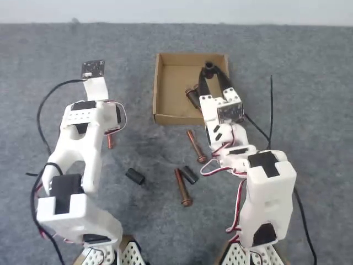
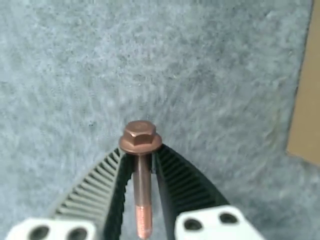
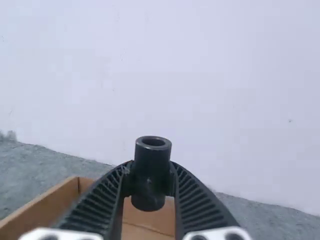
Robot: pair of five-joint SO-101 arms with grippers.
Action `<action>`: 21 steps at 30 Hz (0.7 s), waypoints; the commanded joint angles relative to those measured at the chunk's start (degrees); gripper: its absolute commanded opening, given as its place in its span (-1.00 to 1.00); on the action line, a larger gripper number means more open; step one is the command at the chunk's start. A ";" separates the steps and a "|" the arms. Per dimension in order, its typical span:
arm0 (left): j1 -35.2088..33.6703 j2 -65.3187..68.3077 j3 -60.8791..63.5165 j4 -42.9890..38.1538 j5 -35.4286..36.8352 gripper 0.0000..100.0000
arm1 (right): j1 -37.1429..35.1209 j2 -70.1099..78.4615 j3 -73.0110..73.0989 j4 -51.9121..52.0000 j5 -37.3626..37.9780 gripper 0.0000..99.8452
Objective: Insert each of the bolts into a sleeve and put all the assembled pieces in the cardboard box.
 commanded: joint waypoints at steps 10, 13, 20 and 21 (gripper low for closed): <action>0.00 -2.37 -0.84 -1.58 -0.70 -0.98 | -3.56 -1.45 12.57 -12.97 0.62 -0.98; 0.00 -2.37 -0.84 -1.58 -0.70 -0.98 | -3.65 -1.45 16.26 -16.04 0.53 -0.98; 0.09 -2.37 -0.84 -1.58 -0.70 -0.98 | -5.49 -1.54 24.62 -21.23 0.53 -0.98; 0.09 -2.37 -0.84 -1.58 -0.70 -0.98 | -5.85 -1.54 25.85 -21.58 0.53 -0.98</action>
